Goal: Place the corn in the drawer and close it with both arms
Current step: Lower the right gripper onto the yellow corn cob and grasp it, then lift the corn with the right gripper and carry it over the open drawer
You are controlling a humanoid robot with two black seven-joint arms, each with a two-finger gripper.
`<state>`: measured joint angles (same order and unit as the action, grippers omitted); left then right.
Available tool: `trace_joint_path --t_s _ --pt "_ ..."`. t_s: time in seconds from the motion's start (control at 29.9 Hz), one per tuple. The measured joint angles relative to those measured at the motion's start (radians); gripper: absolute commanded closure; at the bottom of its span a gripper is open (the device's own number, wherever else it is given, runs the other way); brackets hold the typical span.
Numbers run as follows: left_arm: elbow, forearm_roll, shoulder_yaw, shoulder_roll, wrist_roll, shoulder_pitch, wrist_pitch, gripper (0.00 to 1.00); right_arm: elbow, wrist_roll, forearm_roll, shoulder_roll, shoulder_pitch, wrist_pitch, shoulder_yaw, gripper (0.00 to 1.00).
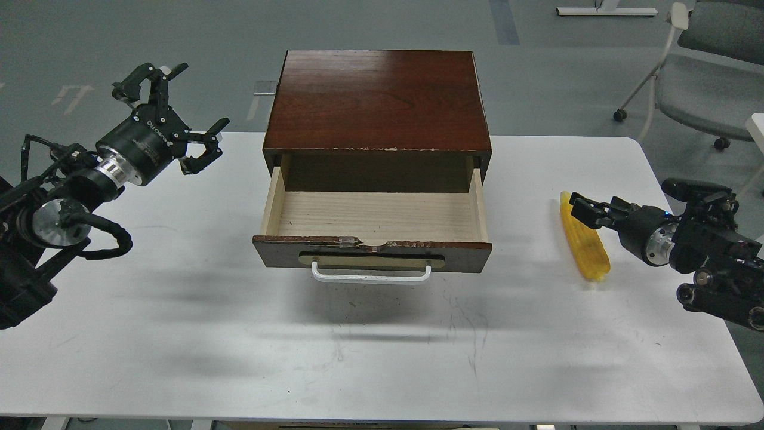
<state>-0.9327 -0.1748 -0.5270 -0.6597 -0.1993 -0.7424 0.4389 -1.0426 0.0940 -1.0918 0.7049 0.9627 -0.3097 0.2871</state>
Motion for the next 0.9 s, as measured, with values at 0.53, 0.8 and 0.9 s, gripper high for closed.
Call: trace_joint_path --t_s 0.53,0.8,0.9 --pt "0.000 0.000 0.002 -0.001 0.001 0.002 -0.002 0.00 0.070 -0.010 -0.008 -0.085 -0.028 0.007 0.059 0.44" --pt "0.000 0.000 0.001 0.000 0.001 0.002 -0.005 0.00 0.064 -0.042 0.045 -0.101 -0.037 0.040 0.059 1.00" --pt "0.000 0.000 0.001 0.000 0.001 0.002 -0.006 0.00 0.056 -0.044 0.050 -0.099 -0.028 0.043 0.053 1.00"
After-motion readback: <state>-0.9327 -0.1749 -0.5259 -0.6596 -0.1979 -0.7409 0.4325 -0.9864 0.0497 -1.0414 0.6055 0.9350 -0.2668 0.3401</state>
